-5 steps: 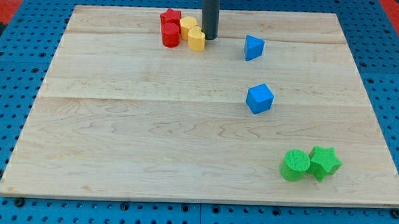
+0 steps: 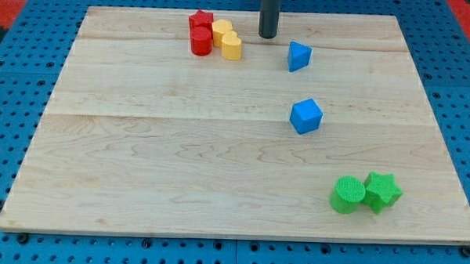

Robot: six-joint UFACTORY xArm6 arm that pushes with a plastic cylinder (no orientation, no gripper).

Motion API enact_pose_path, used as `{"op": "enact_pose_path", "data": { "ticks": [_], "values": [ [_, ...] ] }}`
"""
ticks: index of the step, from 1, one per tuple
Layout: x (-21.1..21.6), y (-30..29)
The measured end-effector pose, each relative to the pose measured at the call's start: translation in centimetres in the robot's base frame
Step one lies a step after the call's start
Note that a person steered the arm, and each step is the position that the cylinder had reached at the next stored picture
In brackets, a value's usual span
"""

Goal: Place your arm above the blue triangle

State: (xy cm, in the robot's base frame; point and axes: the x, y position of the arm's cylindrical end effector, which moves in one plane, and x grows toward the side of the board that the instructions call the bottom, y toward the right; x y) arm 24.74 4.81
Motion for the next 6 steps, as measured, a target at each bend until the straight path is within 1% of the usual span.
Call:
{"op": "enact_pose_path", "data": {
  "ticks": [2,4,5,6],
  "values": [
    [-1.2,0.0],
    [-1.2,0.8],
    [-1.2,2.4],
    [-1.2,5.4]
  ]
}}
